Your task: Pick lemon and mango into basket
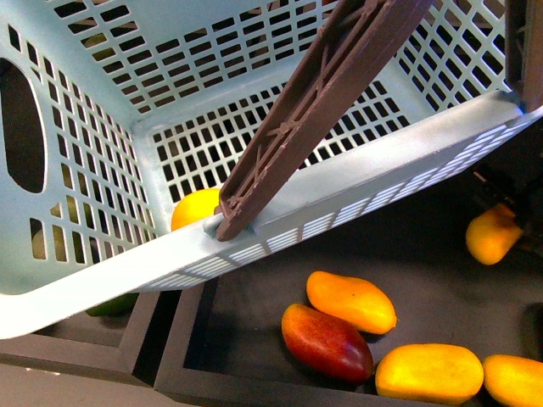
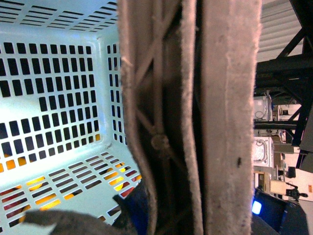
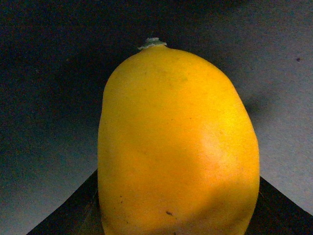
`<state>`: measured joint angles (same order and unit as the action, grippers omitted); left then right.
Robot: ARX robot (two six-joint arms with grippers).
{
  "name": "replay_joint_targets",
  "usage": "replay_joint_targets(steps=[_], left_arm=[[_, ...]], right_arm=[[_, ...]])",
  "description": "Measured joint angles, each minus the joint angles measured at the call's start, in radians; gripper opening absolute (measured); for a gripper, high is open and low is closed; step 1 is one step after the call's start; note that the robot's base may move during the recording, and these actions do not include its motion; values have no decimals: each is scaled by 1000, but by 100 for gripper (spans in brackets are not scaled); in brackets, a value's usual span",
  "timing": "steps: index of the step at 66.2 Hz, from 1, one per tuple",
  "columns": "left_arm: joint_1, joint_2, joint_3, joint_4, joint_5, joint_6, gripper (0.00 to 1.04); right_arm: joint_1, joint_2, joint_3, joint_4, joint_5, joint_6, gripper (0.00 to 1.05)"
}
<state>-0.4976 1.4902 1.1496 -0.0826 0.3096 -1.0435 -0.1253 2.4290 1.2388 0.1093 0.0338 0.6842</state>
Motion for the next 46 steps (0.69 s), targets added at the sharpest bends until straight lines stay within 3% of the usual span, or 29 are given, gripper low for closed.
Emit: replay_joint_targets(steps=[13,24,38,46], left_arm=[[0,0,0,0,1,0,14],[0,0,0,0,1,0,14],[0,0,0,0,0,0,14],[0,0,0,0,-2,0,14]], right_arm=[[-97,-350,-243,51,-78,-110,58],[-135,-671,-372,-6,-173,-196,58],[-108,-1035,-389,-137,-213,-263,58],[-31,-1199,-346,-193,-208,-262,58]])
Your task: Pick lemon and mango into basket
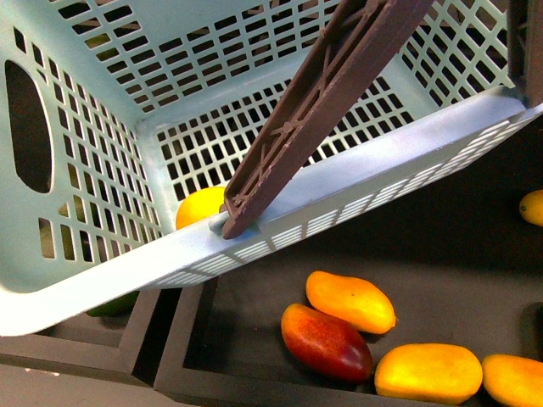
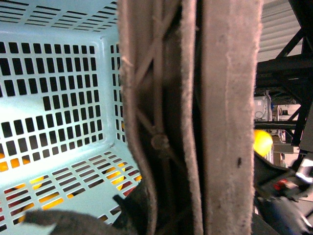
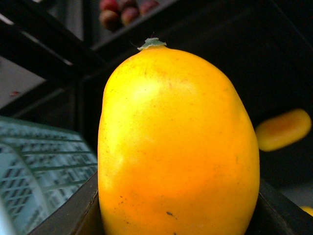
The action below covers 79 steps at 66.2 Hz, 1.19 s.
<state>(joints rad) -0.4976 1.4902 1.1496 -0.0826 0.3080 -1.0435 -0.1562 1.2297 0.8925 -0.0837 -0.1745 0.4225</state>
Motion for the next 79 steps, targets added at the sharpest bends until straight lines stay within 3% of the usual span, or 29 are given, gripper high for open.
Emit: replay_joint_targets(steps=[14,21,34,52,68,79], left_arm=[[0,0,0,0,3,0,14],[0,0,0,0,1,0,14],[0,0,0,0,2,0,14],[0,0,0,0,2,0,14],[0,0,0,0,3,0,14],[0,3,0,-1,0,-6,14]], right_arm=[[214,-58,65,-8,70,31,58],[364,4,87,54,158,30,58],[509,108,132,116,266,-4,58],[574,256,201,141,356,-31,59],[595,232,179,134,441,-46,97],[542,95,100,105,539,-71,96]])
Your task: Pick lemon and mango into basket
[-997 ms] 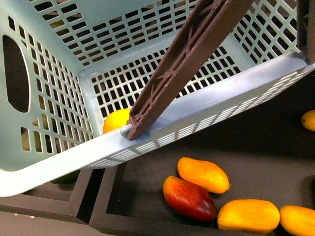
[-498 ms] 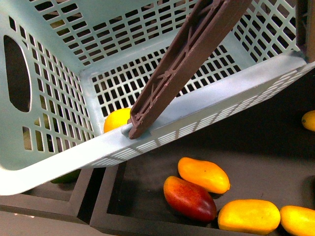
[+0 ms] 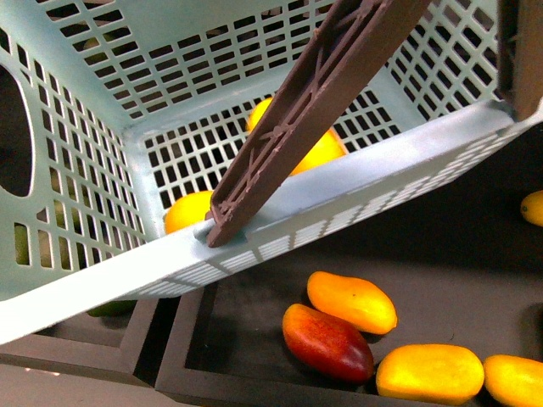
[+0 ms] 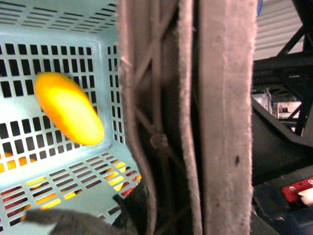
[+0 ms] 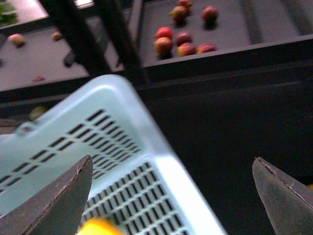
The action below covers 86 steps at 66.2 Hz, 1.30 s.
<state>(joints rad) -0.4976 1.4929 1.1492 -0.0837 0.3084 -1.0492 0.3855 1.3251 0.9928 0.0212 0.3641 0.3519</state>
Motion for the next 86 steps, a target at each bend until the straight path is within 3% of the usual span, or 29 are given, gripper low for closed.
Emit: replay_joint_targets(steps=[3,9,16,39,55,86], left_arm=[[0,0,0,0,-5,5,14],[0,0,0,0,-9,8,14],[0,0,0,-1,-6,7,14],[-3,0,0,0,1,8,14],[-3,0,0,-1,-1,7,14],[-2,0,0,-1,-2,7,14]], right_arm=[[-31,-49,-31,-13,19,-13,96],[-135,-198,-206,226,-115,-151,81],[-205,-344,-386,385,-180,-272,63],[-283,-526,-706,483,-268,-342,2],[-377,-635,-816,484,-357,-347,2],[-382,-840,-928,391,-362,-347,2]])
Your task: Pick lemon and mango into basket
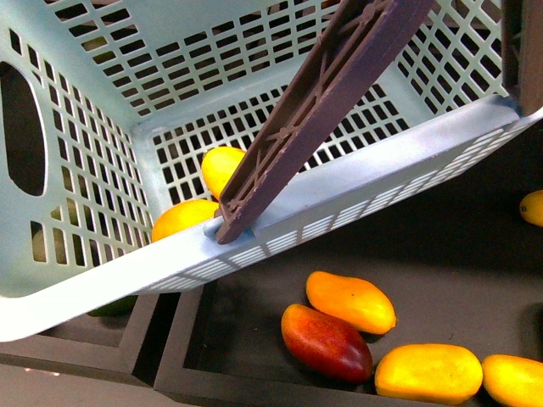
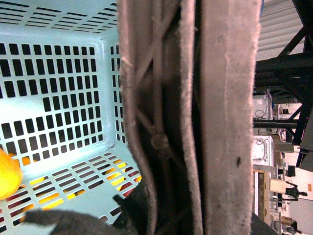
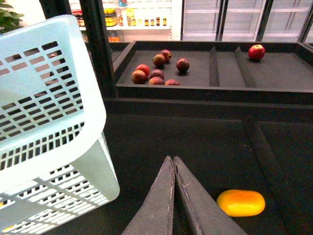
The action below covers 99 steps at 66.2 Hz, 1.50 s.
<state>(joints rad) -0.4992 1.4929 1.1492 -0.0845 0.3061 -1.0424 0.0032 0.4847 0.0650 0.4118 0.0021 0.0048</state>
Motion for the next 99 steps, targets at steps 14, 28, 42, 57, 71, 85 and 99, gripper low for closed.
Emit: replay_joint_targets(steps=[14,28,42,57,71,85,99], left_arm=[[0,0,0,0,2,0,14],[0,0,0,0,2,-1,14],[0,0,0,0,1,-1,14],[0,0,0,0,2,-1,14],[0,0,0,0,1,-1,14],[0,0,0,0,1,-1,14],[0,0,0,0,3,-2,14]], right_arm=[[0,-106,-31,-73,0,0,2],[0,-186,-47,-111,0,0,2],[0,-254,-47,-180,0,0,2],[0,-319,-46,-246,0,0,2],[0,-475,-46,-409,0,0,2],[0,-478,-46,-410,0,-2,20],[0,-479,-46,-410,-1,-2,65]])
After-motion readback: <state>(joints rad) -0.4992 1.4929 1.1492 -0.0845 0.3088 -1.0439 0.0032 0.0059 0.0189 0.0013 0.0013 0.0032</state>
